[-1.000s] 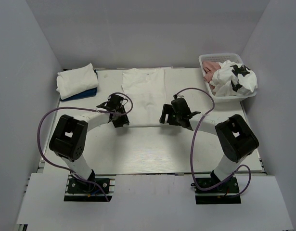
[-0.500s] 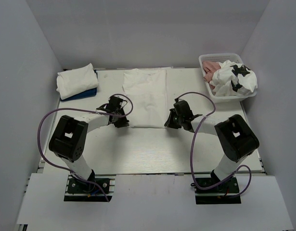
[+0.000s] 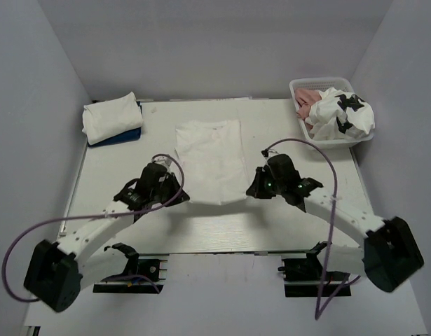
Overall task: Fold and stack the t-shirts
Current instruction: Grab one side of the 2/3 rectangular tshirt with both arms, then fold the long partially folded tshirt into a neat square
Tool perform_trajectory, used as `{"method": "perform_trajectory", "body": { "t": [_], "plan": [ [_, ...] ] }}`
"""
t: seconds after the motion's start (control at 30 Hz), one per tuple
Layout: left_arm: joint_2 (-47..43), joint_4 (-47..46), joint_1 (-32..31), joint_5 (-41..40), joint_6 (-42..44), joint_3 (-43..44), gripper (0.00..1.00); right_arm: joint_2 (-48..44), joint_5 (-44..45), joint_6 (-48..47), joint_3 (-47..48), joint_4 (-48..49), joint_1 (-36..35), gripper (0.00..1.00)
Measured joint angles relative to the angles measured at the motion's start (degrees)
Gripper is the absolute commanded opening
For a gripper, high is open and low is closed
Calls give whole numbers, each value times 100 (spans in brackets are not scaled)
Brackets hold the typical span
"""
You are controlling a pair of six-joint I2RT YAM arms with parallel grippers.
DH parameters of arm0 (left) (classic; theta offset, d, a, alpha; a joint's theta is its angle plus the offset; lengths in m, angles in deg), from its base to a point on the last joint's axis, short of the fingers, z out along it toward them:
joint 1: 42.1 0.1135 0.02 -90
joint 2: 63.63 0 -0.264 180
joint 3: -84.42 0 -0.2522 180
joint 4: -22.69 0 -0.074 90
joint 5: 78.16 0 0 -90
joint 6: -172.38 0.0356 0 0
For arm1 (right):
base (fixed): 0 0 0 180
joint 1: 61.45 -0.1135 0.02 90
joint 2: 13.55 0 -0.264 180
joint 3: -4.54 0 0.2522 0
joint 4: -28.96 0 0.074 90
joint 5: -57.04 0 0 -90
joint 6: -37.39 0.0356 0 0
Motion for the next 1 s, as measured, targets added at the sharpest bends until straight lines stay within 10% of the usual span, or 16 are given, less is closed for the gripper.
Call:
{"method": "perform_trajectory", "body": {
  "t": [0.33, 1.0],
  "plan": [
    [-1471, 629, -238, 201, -214, 247, 0, -1250, -144, -48, 514, -1095, -140, 0],
    [1351, 1786, -118, -2717, -640, 3206, 0, 1493, 1458, 271, 3646, -1462, 142, 0]
  ]
}}
